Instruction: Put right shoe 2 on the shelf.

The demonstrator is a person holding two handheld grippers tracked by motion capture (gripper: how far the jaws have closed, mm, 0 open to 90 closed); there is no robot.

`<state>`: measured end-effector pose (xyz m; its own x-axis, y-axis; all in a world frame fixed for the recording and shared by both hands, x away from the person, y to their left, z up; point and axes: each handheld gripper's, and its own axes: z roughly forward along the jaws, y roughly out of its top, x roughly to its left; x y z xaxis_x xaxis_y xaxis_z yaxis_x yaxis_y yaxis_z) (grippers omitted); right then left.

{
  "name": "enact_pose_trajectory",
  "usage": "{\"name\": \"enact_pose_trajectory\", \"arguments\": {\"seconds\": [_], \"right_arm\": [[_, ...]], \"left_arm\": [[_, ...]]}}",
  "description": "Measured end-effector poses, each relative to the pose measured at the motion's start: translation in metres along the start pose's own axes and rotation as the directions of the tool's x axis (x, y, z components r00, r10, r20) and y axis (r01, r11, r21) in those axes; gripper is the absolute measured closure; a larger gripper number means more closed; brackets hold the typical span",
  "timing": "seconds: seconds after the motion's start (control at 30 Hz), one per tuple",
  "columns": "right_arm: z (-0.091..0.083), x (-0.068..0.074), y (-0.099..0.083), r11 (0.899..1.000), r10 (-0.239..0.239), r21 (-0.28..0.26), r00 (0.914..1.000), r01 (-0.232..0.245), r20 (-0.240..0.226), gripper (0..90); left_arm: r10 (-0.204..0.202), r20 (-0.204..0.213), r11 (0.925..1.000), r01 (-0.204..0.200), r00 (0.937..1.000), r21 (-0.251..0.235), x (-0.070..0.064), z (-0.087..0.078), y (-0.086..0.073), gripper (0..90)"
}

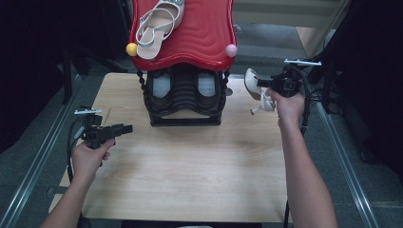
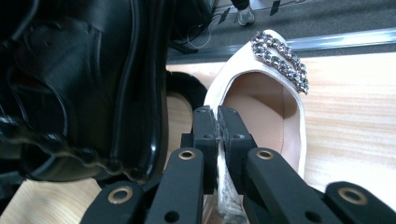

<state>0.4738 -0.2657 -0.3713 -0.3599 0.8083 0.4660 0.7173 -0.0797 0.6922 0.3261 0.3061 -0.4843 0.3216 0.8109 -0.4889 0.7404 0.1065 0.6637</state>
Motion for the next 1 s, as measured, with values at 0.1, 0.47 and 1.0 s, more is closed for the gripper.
{"name": "enact_pose_trajectory", "arguments": {"seconds": [0.1,0.47,1.0], "right_arm": [[-0.003,0.003,0.005,1.000,0.002,-0.006,1.0000,-0.002,-0.004,88.5],[-0.024,0.033,0.042,1.000,-0.026,-0.014,0.9997,0.026,-0.003,88.4],[-0.062,0.088,0.101,0.995,-0.033,-0.097,0.9984,0.029,-0.047,88.5]], "left_arm": [[-0.002,0.002,1.0000,0.002,1.0000,-0.003,-0.001,0.001,0.000,43.6],[0.009,0.010,1.0000,-0.009,0.9999,-0.004,-0.002,-0.001,0.000,43.8],[0.044,-0.003,0.9990,-0.044,0.9990,-0.006,-0.008,-0.001,0.000,43.0]]}}
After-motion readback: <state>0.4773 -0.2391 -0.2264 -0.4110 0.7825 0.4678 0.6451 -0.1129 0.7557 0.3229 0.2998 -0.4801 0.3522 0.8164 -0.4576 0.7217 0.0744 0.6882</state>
